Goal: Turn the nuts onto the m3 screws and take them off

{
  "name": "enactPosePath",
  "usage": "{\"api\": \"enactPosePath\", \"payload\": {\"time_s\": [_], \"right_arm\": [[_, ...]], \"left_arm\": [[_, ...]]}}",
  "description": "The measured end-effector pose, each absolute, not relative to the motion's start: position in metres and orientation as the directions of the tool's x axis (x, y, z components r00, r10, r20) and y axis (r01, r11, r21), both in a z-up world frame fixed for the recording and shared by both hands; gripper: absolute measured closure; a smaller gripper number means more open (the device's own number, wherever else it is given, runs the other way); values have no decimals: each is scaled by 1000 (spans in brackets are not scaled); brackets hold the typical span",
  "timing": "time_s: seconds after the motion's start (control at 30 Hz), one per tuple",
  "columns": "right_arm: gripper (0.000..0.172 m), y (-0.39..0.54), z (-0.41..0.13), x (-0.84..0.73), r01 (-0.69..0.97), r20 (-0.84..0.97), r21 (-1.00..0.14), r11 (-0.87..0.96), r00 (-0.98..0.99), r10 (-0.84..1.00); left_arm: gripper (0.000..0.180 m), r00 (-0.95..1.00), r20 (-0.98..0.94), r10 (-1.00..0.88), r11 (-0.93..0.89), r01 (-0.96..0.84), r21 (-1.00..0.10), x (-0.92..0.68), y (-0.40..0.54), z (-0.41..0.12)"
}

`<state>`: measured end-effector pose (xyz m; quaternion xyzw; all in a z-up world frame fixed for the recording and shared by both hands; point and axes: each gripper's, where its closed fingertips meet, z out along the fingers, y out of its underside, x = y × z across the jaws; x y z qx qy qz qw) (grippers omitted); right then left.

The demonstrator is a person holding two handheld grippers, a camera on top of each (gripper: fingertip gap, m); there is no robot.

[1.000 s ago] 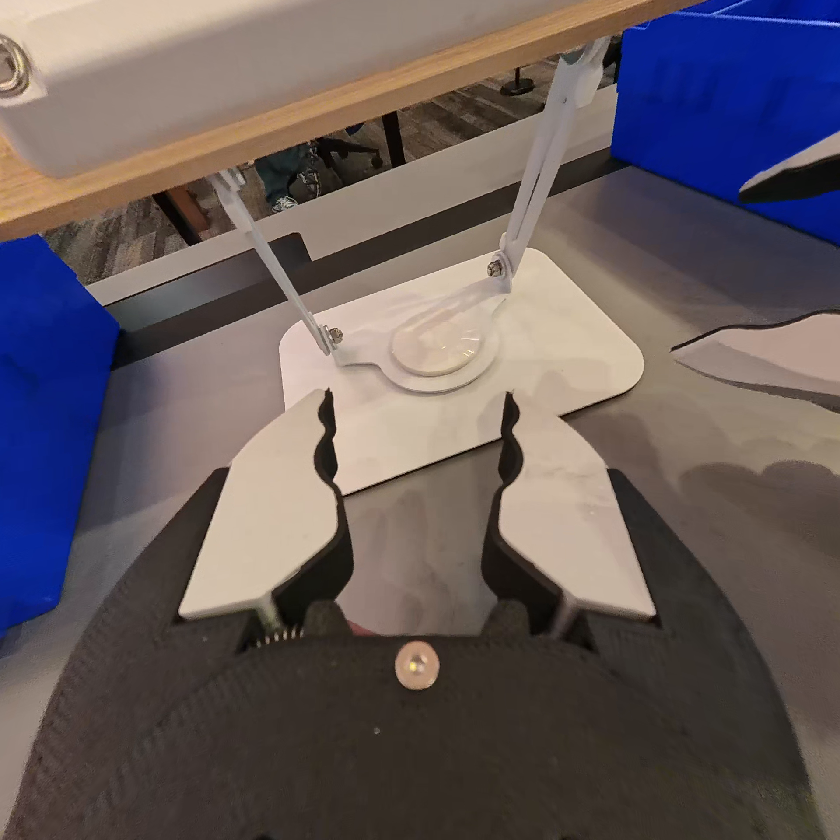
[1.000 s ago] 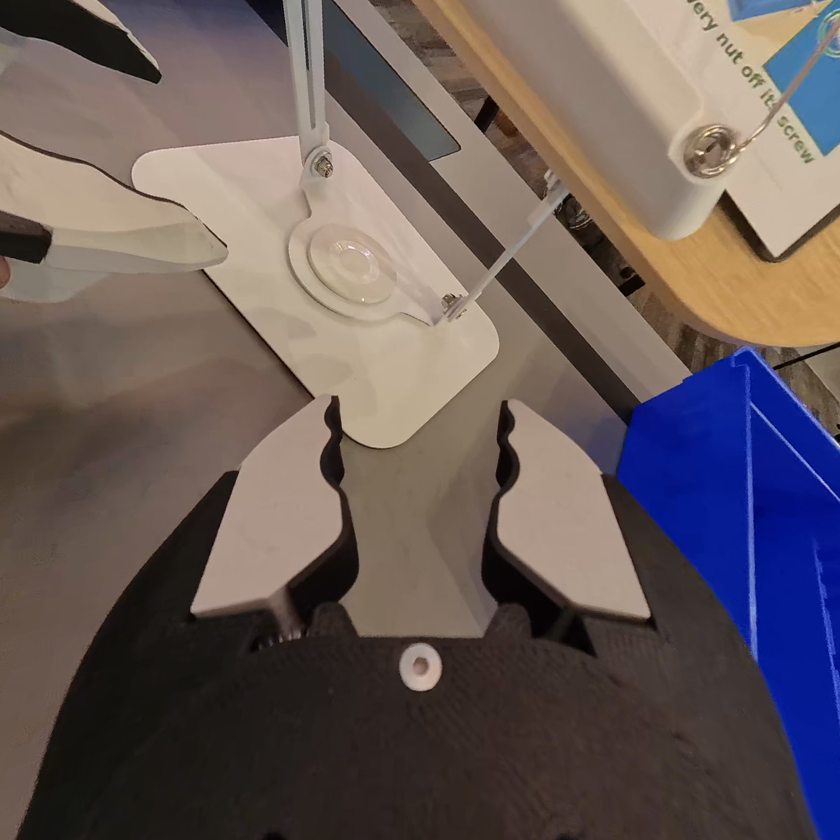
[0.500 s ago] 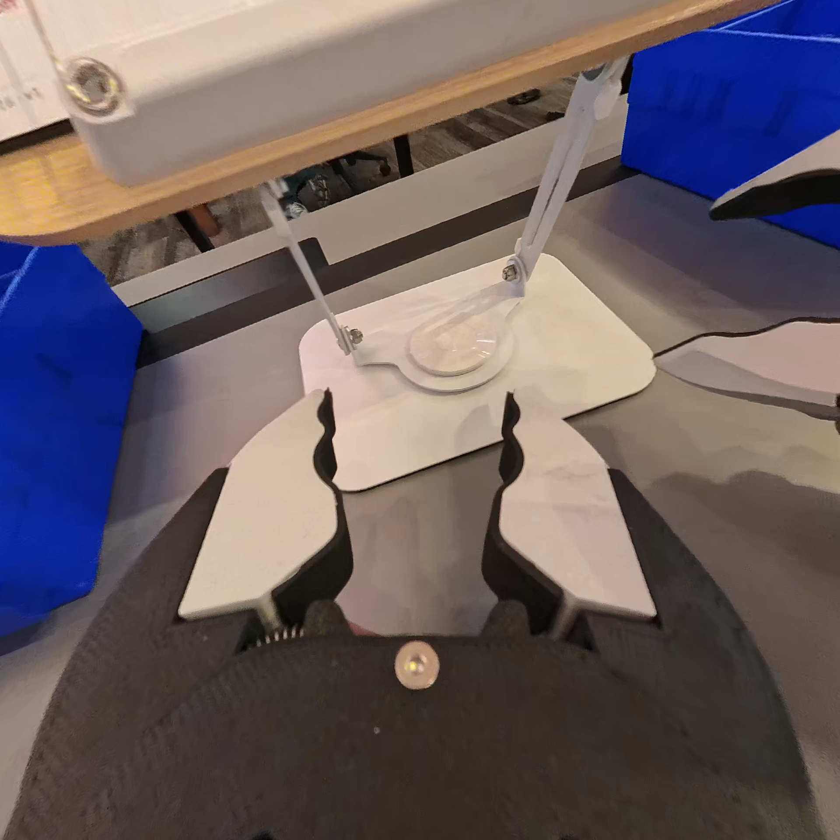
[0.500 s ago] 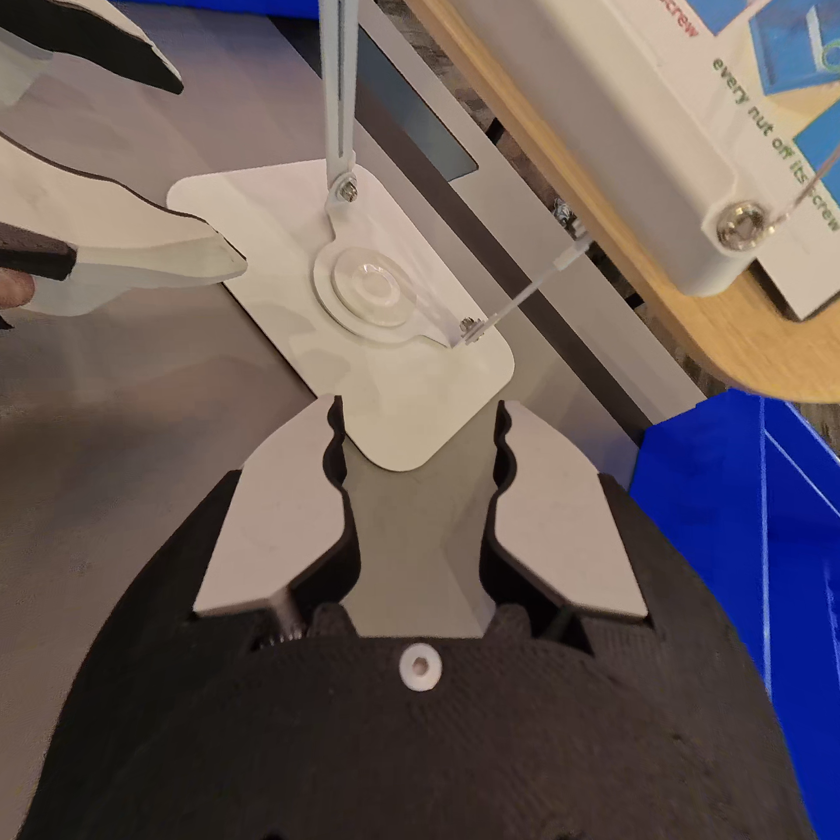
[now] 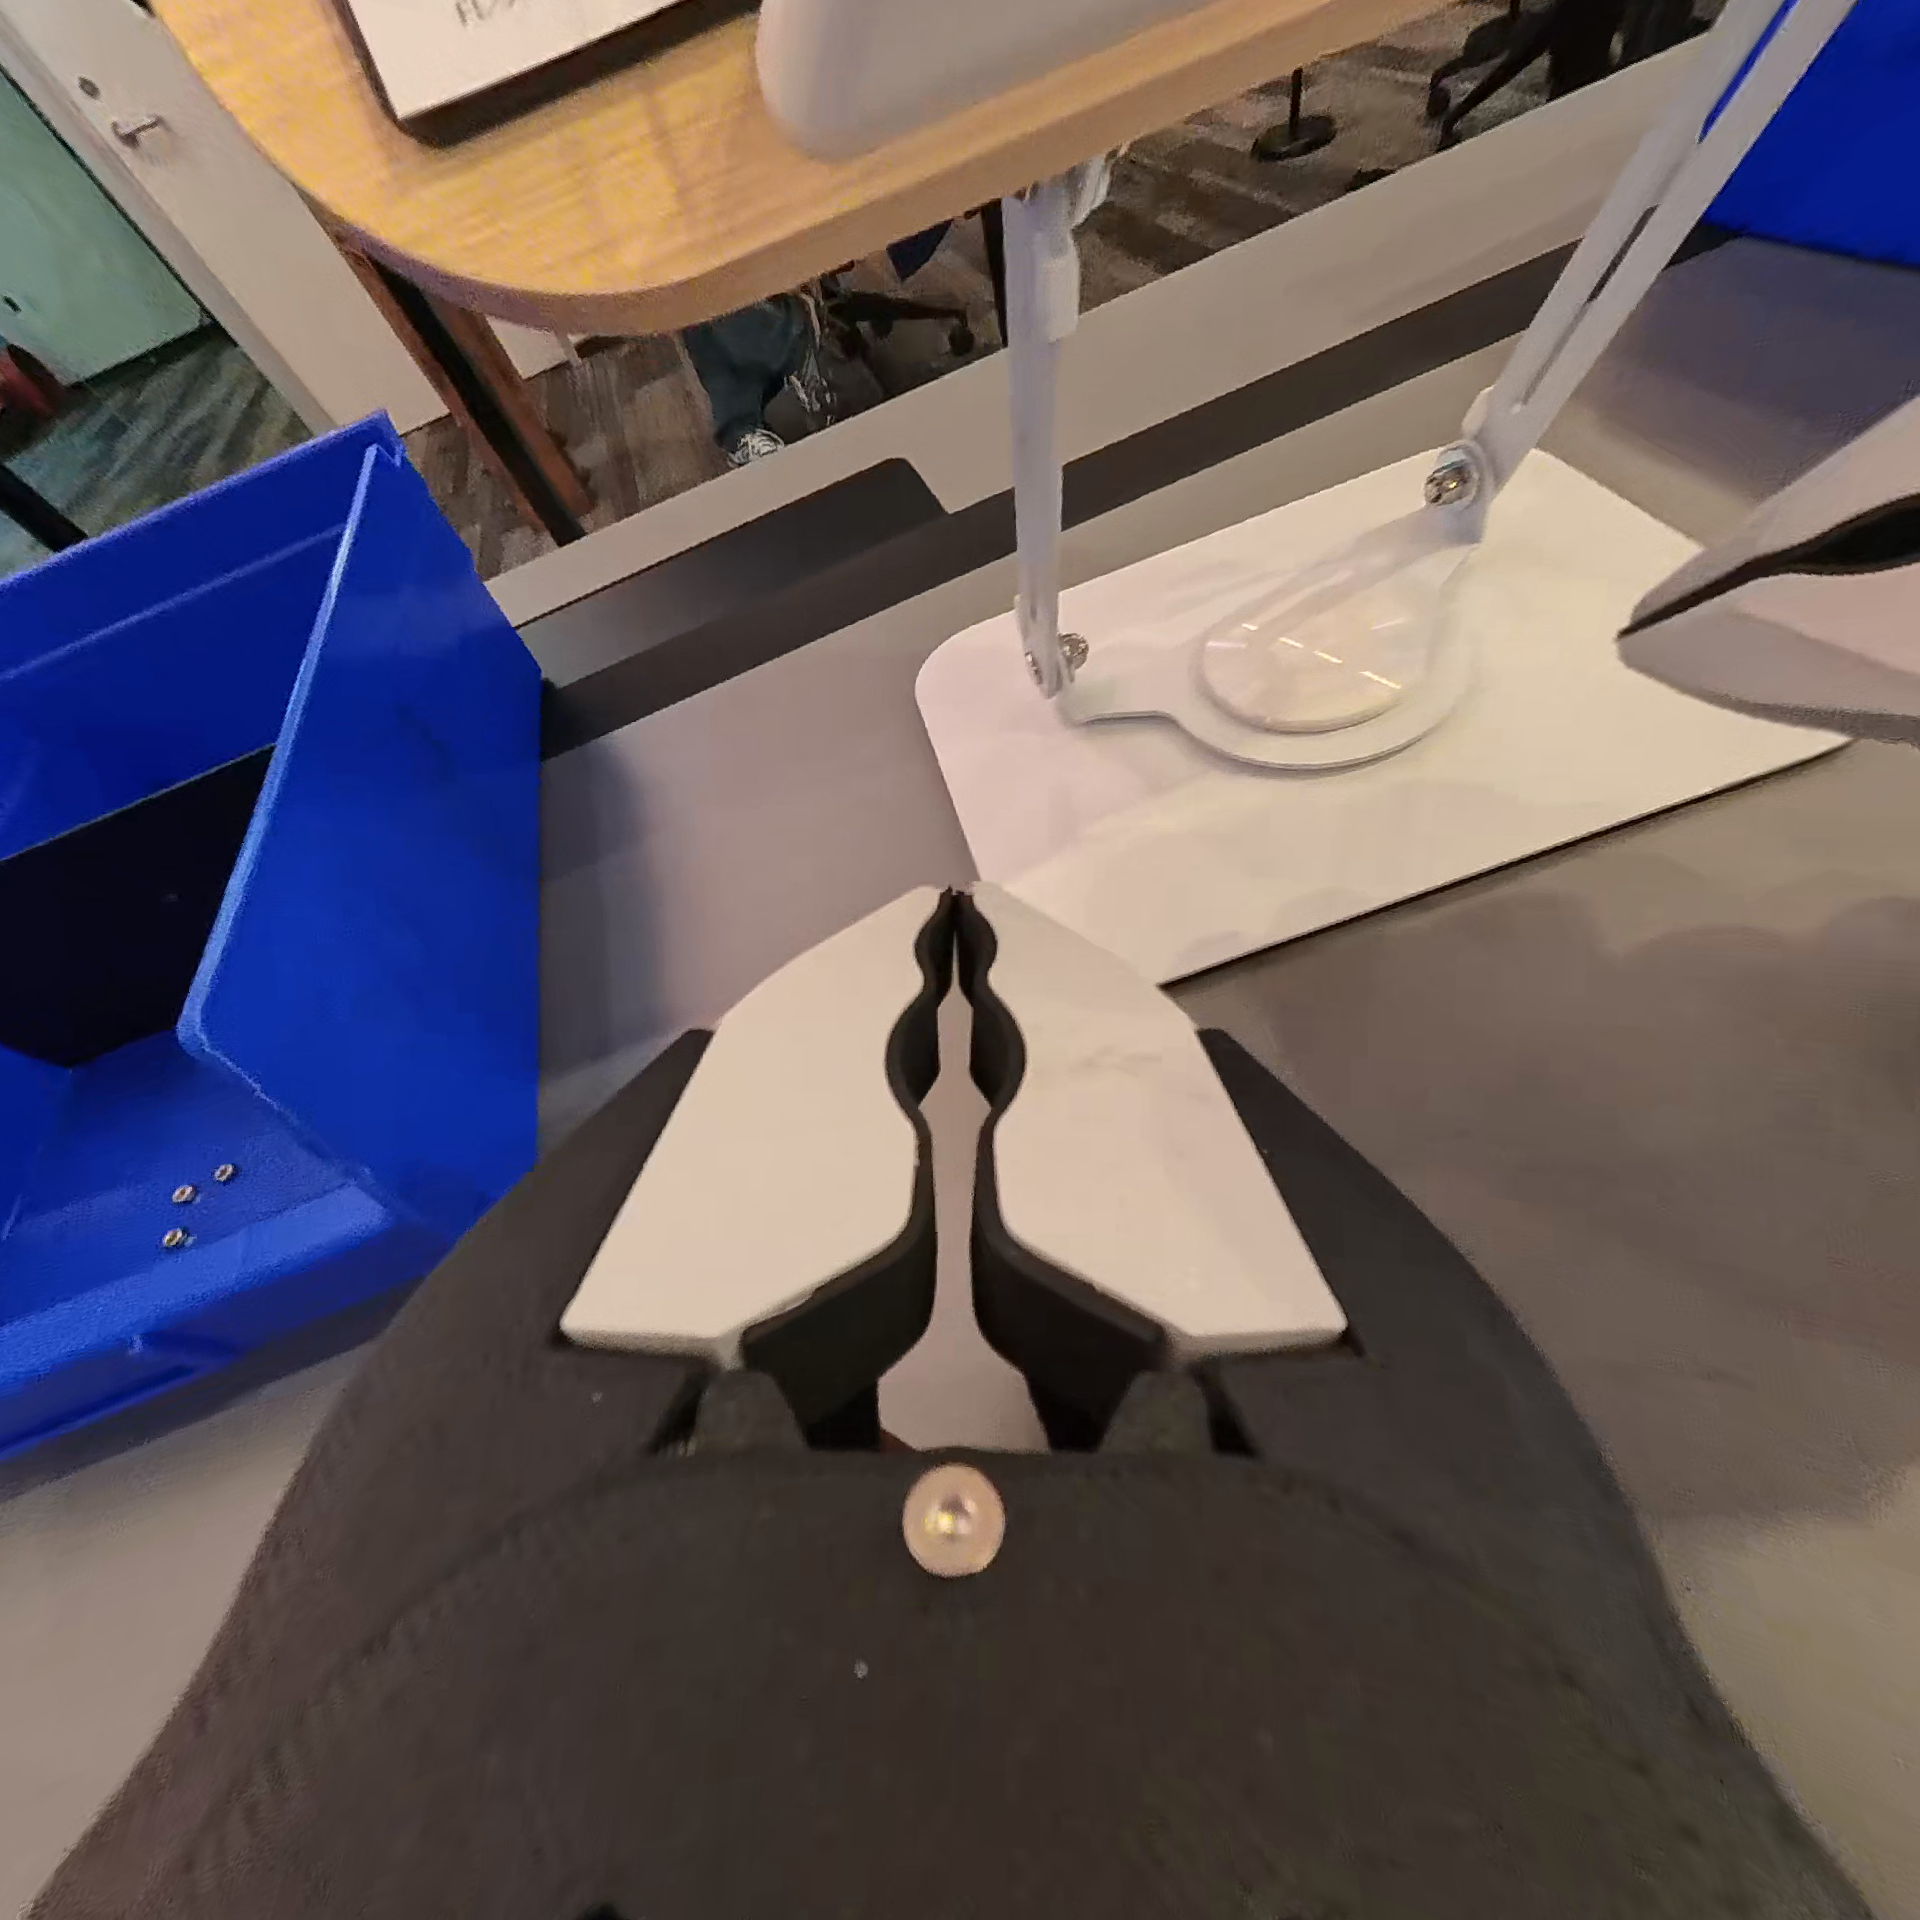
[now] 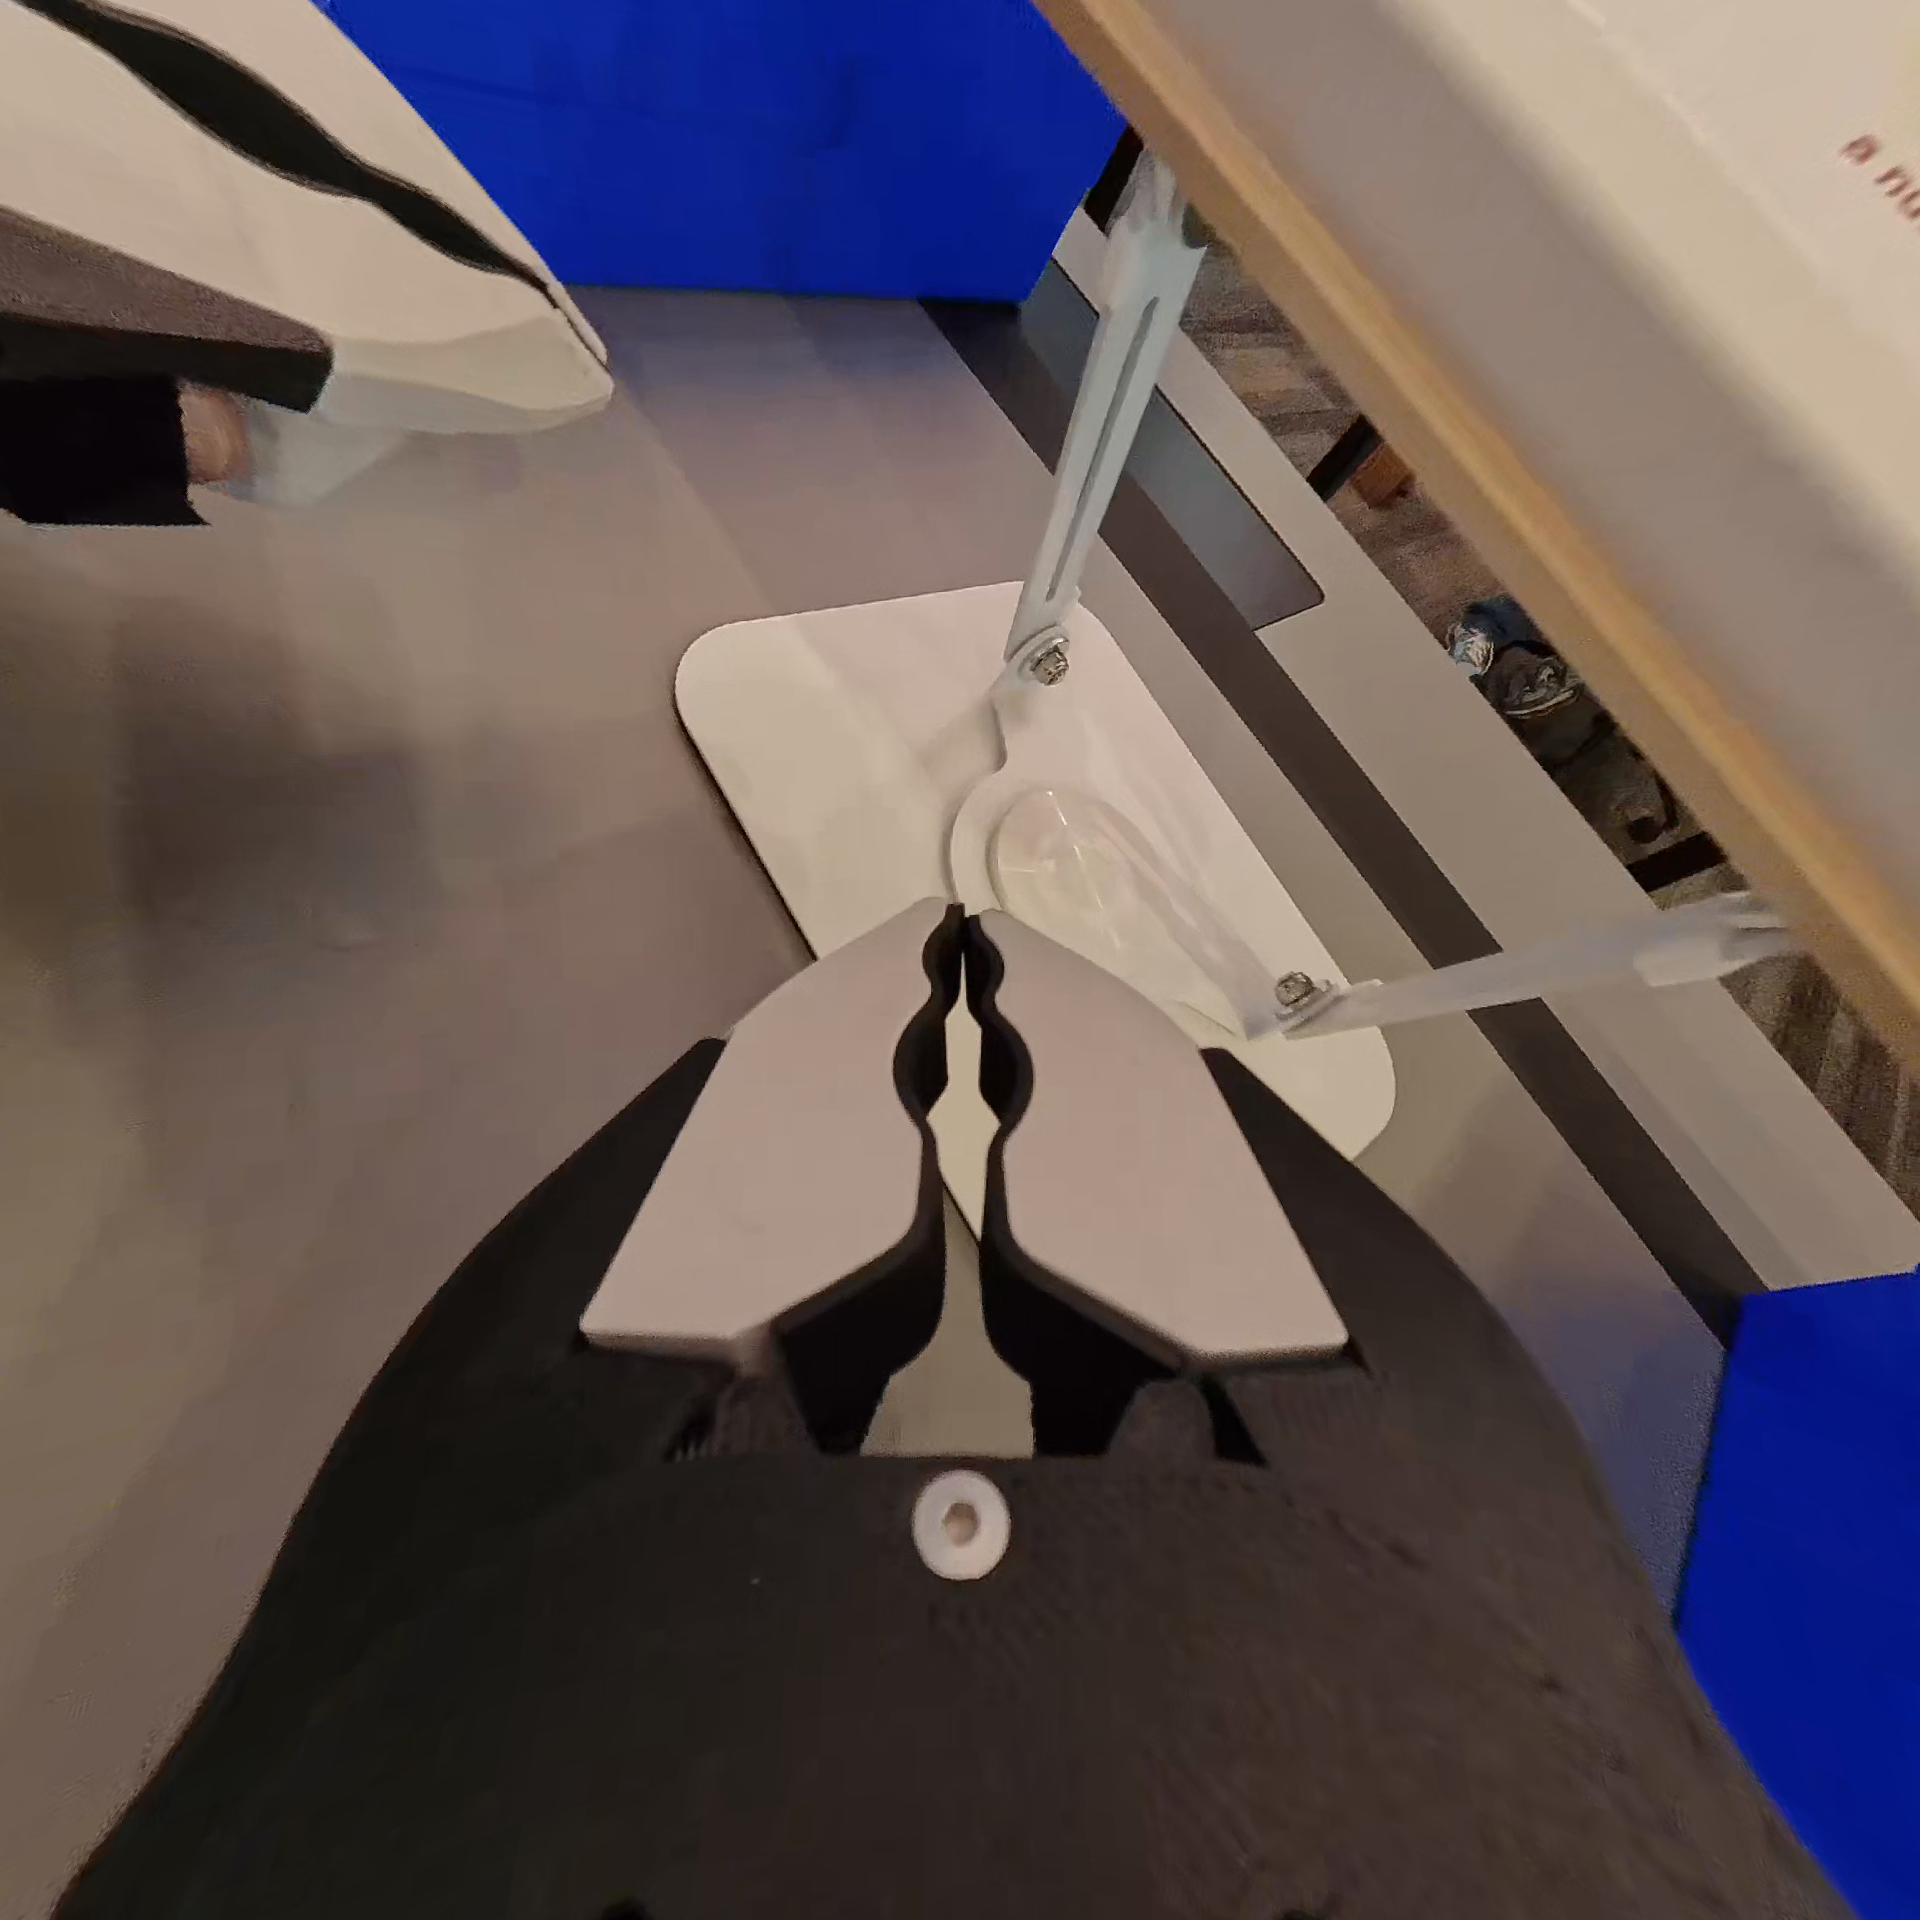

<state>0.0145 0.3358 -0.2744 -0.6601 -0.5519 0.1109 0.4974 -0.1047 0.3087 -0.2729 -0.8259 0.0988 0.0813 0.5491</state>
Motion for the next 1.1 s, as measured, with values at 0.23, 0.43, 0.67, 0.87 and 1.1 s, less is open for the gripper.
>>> {"api": "enactPosePath", "payload": {"time_s": [0.23,0.43,0.67,0.87,1.1], "right_arm": [[171,337,-283,14,618,402,-778,112,354,845],[168,331,-282,15,617,424,-772,155,316,849],[167,328,-286,15,611,412,-775,162,295,862],[167,325,-289,13,604,399,-780,165,277,874],[167,326,-293,15,587,349,-799,128,278,895]], "left_arm": [[180,974,-213,-79,-388,-227,-893,-106,312,-276],[171,970,-214,-113,-383,-241,-892,-102,309,-274],[153,969,-211,-132,-380,-246,-892,-117,295,-272],[159,983,-172,-63,-335,-183,-924,-164,279,-245],[156,980,-190,57,-332,-161,-930,-261,295,-170]]}}
